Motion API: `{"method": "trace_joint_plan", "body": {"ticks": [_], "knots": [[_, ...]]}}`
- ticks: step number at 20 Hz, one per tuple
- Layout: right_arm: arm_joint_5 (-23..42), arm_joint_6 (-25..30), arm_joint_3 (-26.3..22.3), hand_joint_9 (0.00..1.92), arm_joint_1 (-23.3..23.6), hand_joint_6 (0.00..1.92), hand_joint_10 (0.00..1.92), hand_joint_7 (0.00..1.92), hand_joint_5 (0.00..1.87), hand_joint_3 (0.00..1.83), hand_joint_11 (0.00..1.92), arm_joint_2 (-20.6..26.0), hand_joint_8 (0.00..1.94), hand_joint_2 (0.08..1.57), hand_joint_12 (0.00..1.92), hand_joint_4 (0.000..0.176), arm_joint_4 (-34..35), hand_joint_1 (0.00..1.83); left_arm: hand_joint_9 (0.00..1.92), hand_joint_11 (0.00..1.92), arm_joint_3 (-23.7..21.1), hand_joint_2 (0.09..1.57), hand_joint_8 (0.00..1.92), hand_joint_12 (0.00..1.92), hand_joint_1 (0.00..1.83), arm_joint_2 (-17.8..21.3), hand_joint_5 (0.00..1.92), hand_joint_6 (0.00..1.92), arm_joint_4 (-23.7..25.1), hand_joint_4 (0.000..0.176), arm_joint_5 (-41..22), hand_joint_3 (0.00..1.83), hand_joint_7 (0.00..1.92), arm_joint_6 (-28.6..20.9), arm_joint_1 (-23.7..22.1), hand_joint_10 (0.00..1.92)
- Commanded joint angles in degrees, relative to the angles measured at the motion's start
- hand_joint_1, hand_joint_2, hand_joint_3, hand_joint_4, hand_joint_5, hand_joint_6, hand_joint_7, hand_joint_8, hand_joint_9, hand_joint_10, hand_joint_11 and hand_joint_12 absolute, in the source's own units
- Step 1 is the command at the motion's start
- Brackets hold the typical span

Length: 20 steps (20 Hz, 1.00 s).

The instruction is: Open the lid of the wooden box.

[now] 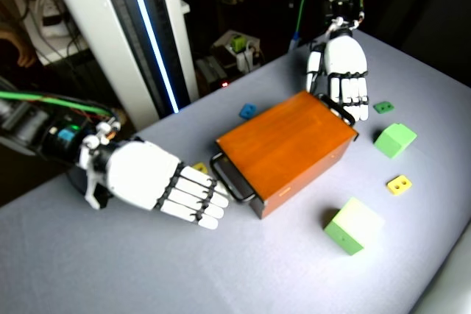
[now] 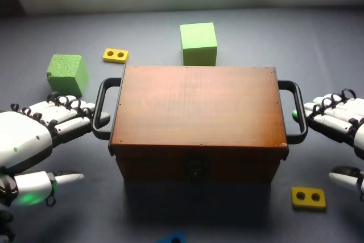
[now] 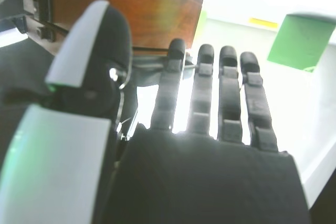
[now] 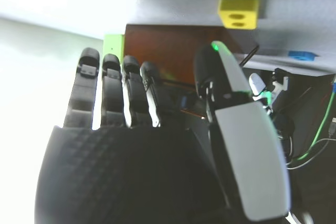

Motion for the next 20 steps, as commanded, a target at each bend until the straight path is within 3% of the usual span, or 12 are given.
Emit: {"method": "trace_joint_plan", "body": {"ticks": [1,4,6,7,9,12,13,14,17,18,20], "knots": [[8.76,0.64,-0.31,0.00,0.28,0.00,0.00,0.00,0.00,0.00,0.00,0.46,0.00,1.37,0.00,0.000,-0.92,0.75,0.00,0.00,-0.07,1.40,0.00,0.00,0.38,0.48,0.00,0.00,-0.09,0.114,-8.55,0.00,0.00,-0.57,-0.39,0.00],[10.30,1.22,-0.71,0.00,0.02,0.00,0.00,0.00,0.00,0.00,0.01,1.20,0.00,1.37,0.01,0.000,-0.82,0.75,0.00,0.00,-0.44,1.41,0.00,0.00,0.35,0.92,0.00,0.00,-0.09,0.129,-10.24,0.00,0.00,-0.72,-0.38,0.00],[11.02,1.59,-0.81,0.00,-0.07,0.00,0.00,0.00,0.00,0.00,0.03,1.46,0.00,1.38,0.02,0.000,-0.79,0.72,0.00,0.00,-0.68,1.41,0.00,0.00,0.34,1.21,0.00,0.00,-0.09,0.130,-11.29,0.01,0.00,-0.72,-0.36,0.00],[11.40,1.82,-0.82,0.00,-0.14,0.00,0.00,0.00,0.00,0.00,0.00,1.52,0.00,1.39,0.35,0.000,-0.79,0.70,0.00,0.00,-0.77,1.41,0.00,0.00,0.37,1.30,0.00,0.00,-0.09,0.135,-11.71,0.00,0.00,-0.72,-0.36,0.00],[11.87,2.09,-0.80,0.00,-0.20,0.00,0.00,0.00,0.00,0.00,0.00,1.52,0.00,1.39,0.49,0.000,-0.80,0.66,0.00,0.00,-0.92,1.41,0.00,0.00,0.40,1.40,0.00,0.00,-0.05,0.145,-12.39,0.00,0.00,-0.72,-0.36,0.00],[12.98,2.55,-0.80,0.00,-0.31,0.00,0.00,0.00,0.00,0.00,0.00,1.52,0.00,1.39,0.78,0.000,-0.81,0.69,0.00,0.00,-1.11,1.41,0.00,0.00,0.45,1.72,0.00,0.00,-0.08,0.125,-13.65,0.00,0.00,-0.73,-0.36,0.00],[13.52,2.71,-0.78,0.00,-0.31,0.00,0.00,0.00,0.00,0.00,0.00,1.52,0.00,1.40,0.93,0.000,-0.80,0.62,0.00,0.00,-1.13,1.40,0.00,0.00,0.47,1.87,0.00,0.00,-0.15,0.115,-14.18,0.00,0.00,-0.73,-0.37,0.00],[14.03,2.90,-0.70,0.00,-0.31,0.00,0.00,0.00,0.00,0.00,0.00,1.52,0.00,1.40,0.96,0.000,-0.80,0.61,0.00,0.00,-1.16,1.41,0.00,0.00,0.45,1.97,0.00,0.00,-0.31,0.122,-14.72,0.00,0.00,-0.73,-0.38,0.00],[15.30,3.14,-0.47,0.00,-0.31,0.00,0.00,0.00,0.00,0.00,0.00,1.52,0.00,1.41,0.88,0.000,-0.79,0.58,0.00,0.00,-1.10,1.41,0.00,0.00,0.48,2.08,0.00,0.00,-0.94,0.113,-16.36,0.00,0.00,-0.73,-0.40,0.00],[15.69,3.16,-0.43,0.00,-0.30,0.00,0.00,0.00,0.00,0.00,0.00,1.52,0.00,1.41,0.71,0.000,-0.79,0.58,0.00,0.00,-1.05,1.41,0.00,0.00,0.45,2.08,0.00,0.00,-1.01,0.107,-16.62,0.00,0.00,-0.73,-0.48,0.00],[16.53,3.16,-0.28,0.00,-0.29,0.00,0.00,0.00,0.00,0.00,0.00,1.52,0.00,1.42,0.08,0.000,-0.78,0.55,0.00,0.00,-0.85,1.42,0.00,0.00,0.36,2.04,0.00,0.00,-1.41,0.100,-17.33,0.01,0.00,-0.71,-0.70,0.00]]}}
